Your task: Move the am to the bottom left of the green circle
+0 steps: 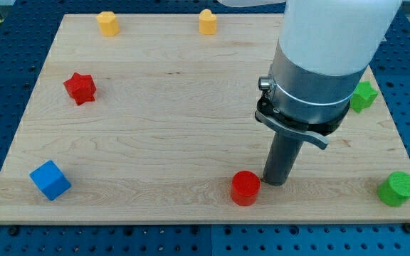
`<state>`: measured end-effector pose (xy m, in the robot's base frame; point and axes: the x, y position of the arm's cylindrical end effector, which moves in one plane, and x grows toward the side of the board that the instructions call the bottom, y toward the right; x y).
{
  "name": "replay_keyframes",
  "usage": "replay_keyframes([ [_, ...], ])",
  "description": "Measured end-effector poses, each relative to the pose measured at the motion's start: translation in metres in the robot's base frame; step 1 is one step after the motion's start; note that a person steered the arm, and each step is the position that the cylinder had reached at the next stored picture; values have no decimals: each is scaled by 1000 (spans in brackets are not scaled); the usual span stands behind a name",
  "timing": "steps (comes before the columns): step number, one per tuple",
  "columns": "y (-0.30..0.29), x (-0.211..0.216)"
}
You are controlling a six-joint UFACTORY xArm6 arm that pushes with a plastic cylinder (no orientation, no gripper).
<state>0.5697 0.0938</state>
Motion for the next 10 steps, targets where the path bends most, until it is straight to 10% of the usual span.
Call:
replay_keyframes([
  [10, 60, 49],
])
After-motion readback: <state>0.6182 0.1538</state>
